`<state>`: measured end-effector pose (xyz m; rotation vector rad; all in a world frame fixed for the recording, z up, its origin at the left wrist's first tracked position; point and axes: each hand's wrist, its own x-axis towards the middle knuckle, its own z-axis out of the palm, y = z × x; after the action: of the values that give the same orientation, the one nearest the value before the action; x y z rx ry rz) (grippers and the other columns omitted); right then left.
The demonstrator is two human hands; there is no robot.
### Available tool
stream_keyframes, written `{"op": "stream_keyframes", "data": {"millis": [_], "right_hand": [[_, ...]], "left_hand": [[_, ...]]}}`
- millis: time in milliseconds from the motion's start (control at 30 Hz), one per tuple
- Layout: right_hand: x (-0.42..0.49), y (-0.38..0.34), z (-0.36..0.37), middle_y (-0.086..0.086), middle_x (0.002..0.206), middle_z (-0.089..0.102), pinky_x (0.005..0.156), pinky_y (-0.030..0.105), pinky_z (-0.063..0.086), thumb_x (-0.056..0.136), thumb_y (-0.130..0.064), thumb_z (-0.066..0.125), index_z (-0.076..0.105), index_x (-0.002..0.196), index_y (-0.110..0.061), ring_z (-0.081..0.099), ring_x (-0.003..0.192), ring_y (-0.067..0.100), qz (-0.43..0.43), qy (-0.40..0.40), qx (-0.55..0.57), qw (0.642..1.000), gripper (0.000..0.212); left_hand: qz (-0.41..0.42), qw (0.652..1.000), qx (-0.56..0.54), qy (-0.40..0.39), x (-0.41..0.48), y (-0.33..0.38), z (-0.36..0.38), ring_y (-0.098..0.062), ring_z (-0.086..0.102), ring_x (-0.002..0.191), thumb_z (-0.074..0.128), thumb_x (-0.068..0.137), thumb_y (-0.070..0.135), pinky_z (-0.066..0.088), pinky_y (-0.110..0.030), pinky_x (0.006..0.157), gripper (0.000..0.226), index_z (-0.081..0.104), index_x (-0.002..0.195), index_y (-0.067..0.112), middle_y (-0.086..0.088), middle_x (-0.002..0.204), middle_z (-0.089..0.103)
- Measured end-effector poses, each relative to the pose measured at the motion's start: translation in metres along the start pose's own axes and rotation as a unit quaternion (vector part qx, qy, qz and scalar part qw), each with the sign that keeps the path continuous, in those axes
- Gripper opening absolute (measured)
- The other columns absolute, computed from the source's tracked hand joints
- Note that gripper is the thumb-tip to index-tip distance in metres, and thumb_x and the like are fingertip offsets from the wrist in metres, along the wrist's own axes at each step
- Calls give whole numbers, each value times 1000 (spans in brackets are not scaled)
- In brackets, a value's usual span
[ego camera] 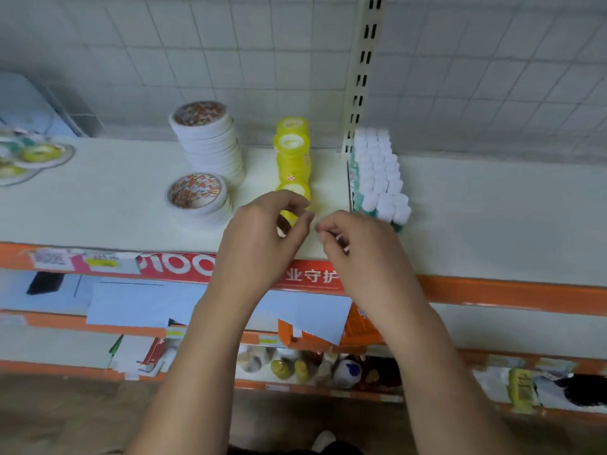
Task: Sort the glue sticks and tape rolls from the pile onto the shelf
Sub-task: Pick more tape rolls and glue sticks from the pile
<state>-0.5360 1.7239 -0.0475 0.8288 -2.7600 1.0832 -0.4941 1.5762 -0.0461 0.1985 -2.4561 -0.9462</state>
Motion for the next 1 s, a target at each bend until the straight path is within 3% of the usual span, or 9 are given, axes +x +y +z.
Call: {"op": "stream_keyframes", "data": {"millis": [100, 233, 467, 733, 1000], "right_hand": [[17, -43, 32, -3, 102, 65, 81, 37, 51, 95, -24, 56, 67, 109, -22, 61, 95, 16, -63, -21, 3, 998, 18], [33, -111, 89, 1, 112, 65, 87, 38, 48, 92, -25, 59, 64, 117, -22, 59, 104, 21, -133, -64, -13, 989, 26], [52, -245, 201, 0, 123, 59, 92, 36, 46, 94, -30, 57, 57, 127, -24, 53, 114, 22, -229, -141, -36, 963, 33], [60, -356, 301, -3, 122, 59, 86, 36, 49, 95, -30, 56, 57, 128, -25, 54, 111, 18, -246, -157, -2, 956, 34], [98, -378, 337, -5, 123, 60, 91, 36, 47, 94, -33, 56, 58, 127, -26, 53, 114, 17, -203, -145, -13, 968, 33]], "left_hand": [[-25, 998, 33, 41, -10, -32, -49, -2, 63, 79, 63, 90, 31, 52, -31, 67, 11, 68, 98, 26, 17, 93, 68], [-64, 984, 143, 81, -37, -89, -121, -14, 61, 92, 62, 91, 31, 51, -37, 75, 19, 66, 106, 21, 9, 102, 66], [-181, 945, 257, 90, -92, -184, -255, -21, 60, 99, 58, 93, 36, 49, -35, 73, 29, 62, 117, 22, 2, 113, 61], [-211, 930, 287, 93, -115, -266, -356, -20, 59, 104, 56, 93, 38, 51, -39, 80, 31, 61, 119, 22, 2, 115, 62], [-195, 937, 285, 58, -72, -321, -381, -18, 60, 97, 53, 92, 37, 52, -35, 74, 29, 61, 118, 25, 5, 110, 61]]}}
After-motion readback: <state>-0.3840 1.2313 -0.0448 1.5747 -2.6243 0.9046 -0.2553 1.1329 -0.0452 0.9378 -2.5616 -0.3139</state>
